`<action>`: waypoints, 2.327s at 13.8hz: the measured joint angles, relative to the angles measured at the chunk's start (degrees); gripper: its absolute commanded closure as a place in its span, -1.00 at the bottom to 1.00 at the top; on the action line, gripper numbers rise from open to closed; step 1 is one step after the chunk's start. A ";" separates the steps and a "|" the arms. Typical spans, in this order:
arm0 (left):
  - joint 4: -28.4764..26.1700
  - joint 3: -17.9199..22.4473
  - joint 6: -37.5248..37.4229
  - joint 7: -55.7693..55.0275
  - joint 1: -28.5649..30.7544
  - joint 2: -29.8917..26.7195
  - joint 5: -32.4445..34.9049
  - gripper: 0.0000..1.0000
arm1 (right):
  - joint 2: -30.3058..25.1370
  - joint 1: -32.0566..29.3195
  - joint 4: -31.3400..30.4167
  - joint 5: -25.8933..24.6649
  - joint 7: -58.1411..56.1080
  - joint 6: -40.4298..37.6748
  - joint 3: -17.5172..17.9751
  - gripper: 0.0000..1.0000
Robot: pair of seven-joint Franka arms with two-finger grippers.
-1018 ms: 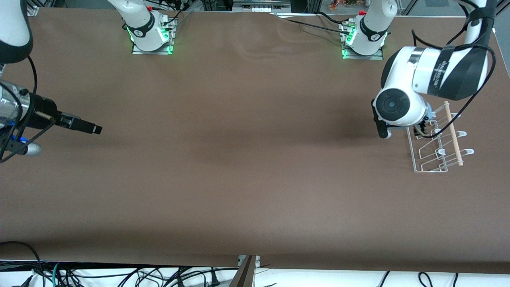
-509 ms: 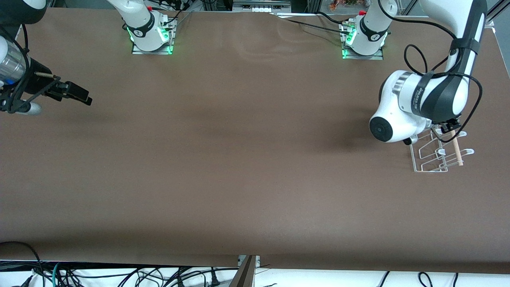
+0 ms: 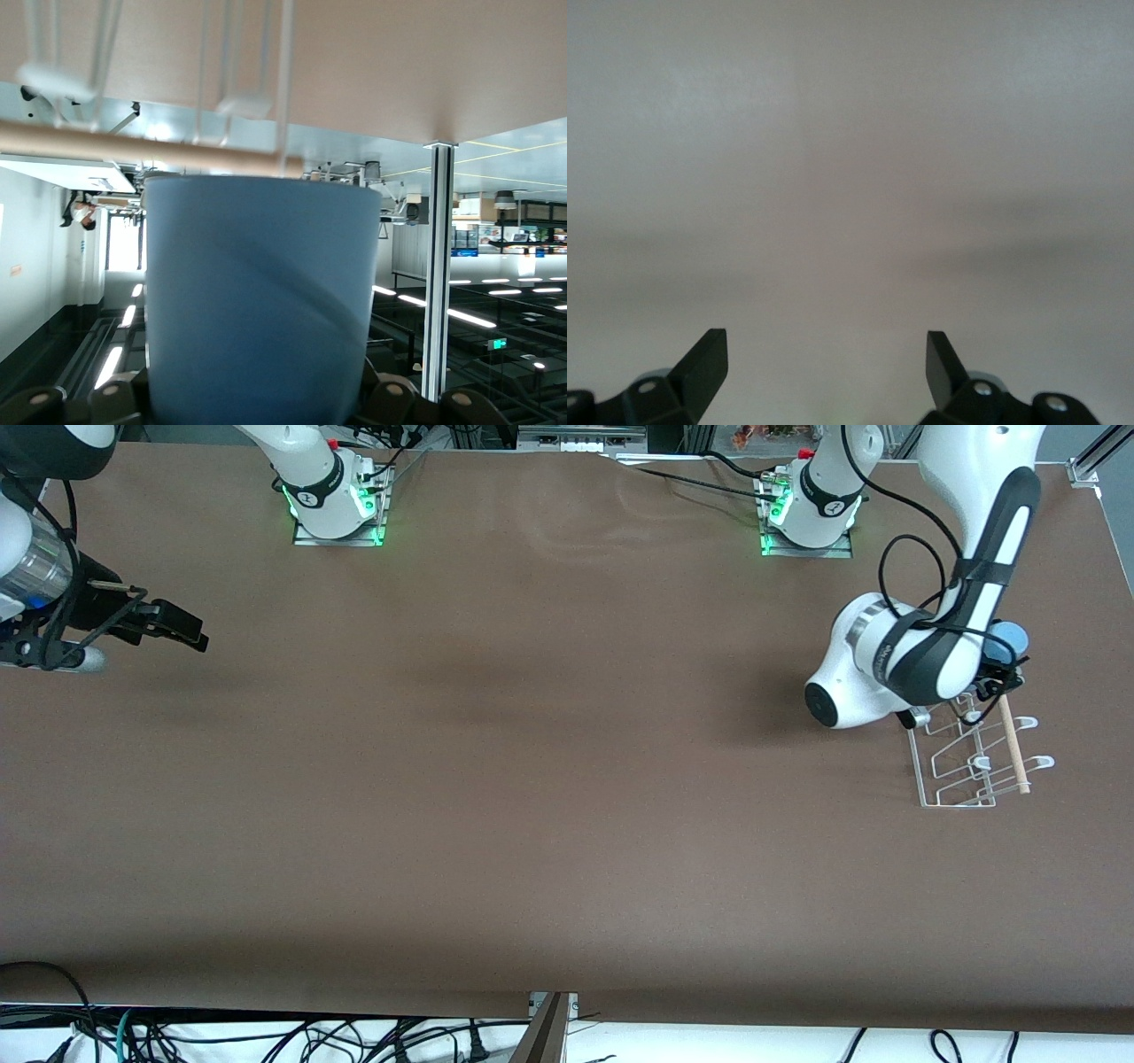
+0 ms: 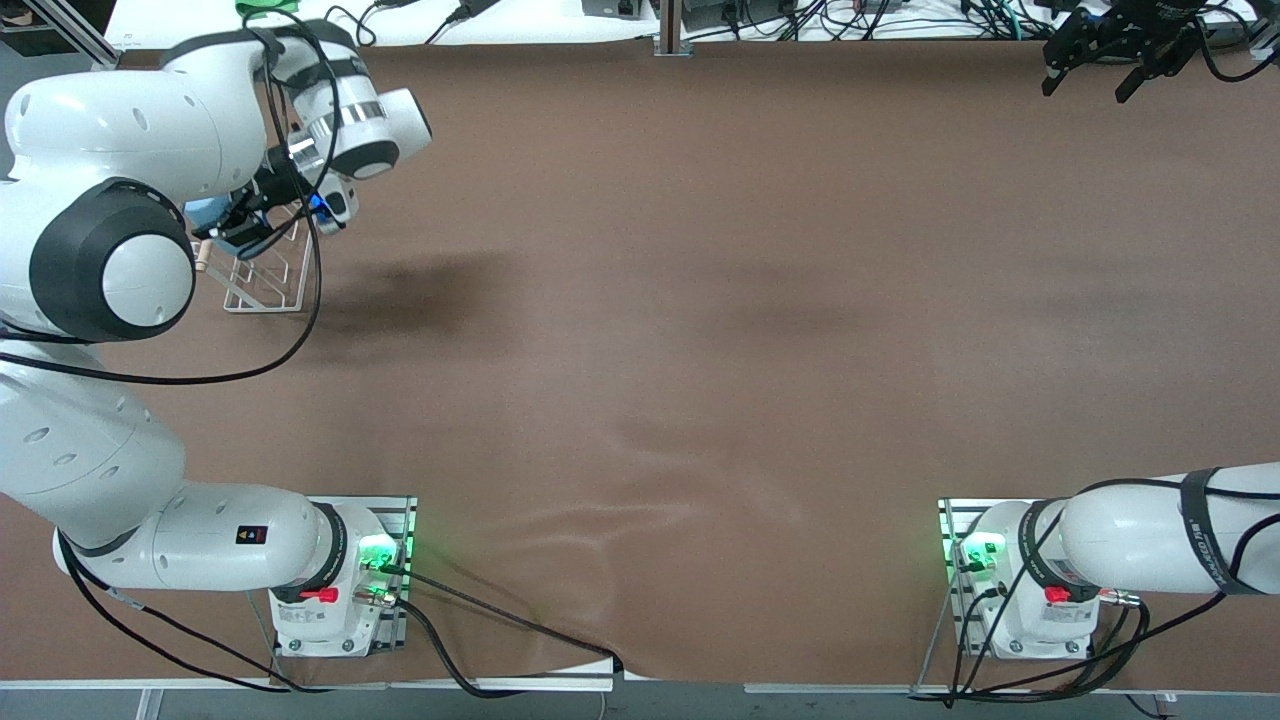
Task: Transfer cup to left arm and place on rack
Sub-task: 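Move the cup with the left gripper over the rack's pegs, then lower the cup onto a rack peg and open the left gripper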
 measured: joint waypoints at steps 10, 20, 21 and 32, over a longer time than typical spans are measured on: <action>-6.12 -0.34 5.20 -8.60 -0.10 0.14 4.51 0.73 | -0.77 0.52 1.36 -2.62 0.66 -0.58 6.00 -0.98; -6.20 -0.32 8.30 -8.66 1.38 2.55 8.73 -1.00 | -0.35 0.52 2.57 -0.72 -0.15 -0.98 4.14 -0.98; -6.20 -0.30 8.62 -8.68 1.70 2.72 8.94 -1.00 | -0.18 0.51 2.58 -0.72 -1.30 -0.98 3.54 -0.98; -1.52 -0.33 11.95 -9.42 4.24 -1.71 -0.39 -1.00 | 4.63 0.53 8.82 -0.86 -3.99 -2.15 2.83 -0.98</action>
